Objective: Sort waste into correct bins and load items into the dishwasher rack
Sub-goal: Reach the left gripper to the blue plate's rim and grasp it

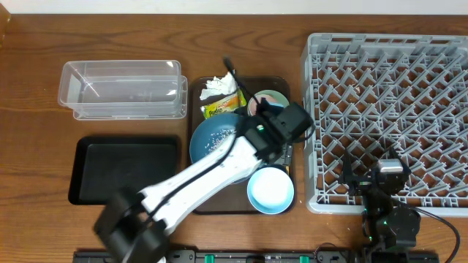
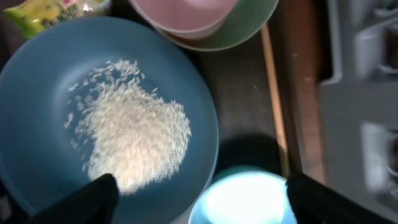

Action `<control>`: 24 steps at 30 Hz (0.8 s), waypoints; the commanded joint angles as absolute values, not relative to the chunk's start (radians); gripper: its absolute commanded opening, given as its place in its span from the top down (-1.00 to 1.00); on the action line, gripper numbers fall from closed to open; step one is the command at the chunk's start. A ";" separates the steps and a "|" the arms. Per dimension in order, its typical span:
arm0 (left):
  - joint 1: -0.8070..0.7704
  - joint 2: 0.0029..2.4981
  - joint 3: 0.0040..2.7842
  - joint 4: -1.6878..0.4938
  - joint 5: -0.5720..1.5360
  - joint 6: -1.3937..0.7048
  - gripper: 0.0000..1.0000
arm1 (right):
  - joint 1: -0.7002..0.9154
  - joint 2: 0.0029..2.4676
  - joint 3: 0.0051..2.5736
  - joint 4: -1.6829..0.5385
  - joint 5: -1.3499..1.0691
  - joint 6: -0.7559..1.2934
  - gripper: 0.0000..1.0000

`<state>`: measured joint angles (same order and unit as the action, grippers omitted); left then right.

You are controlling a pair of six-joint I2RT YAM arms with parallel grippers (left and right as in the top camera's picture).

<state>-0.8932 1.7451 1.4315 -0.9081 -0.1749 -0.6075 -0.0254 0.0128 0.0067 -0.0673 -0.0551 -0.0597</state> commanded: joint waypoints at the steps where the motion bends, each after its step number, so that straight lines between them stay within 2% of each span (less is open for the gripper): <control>1: -0.896 1.808 1.426 -0.879 -0.245 -0.631 -0.74 | -0.015 0.012 0.006 -0.071 -0.053 -0.068 -0.98; 4: -0.896 1.848 1.426 -0.872 -0.245 -0.657 -0.72 | -0.015 0.012 0.006 -0.071 -0.053 -0.068 -0.98; 8: -0.896 1.885 1.423 -0.873 -0.244 -0.665 -0.57 | -0.015 0.012 0.006 -0.071 -0.053 -0.068 -0.99; 14: -0.896 1.931 1.419 -0.869 -0.235 -0.720 -0.55 | -0.015 0.012 0.006 -0.071 -0.053 -0.068 -0.98; 24: -0.900 1.961 1.398 -0.868 -0.225 -0.761 -0.40 | -0.015 0.012 0.006 -0.071 -0.053 -0.068 -0.98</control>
<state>-0.8944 1.9472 1.4082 -0.8646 -0.2161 -0.7326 -0.0254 0.0128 0.0067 -0.0669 -0.0547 -0.0597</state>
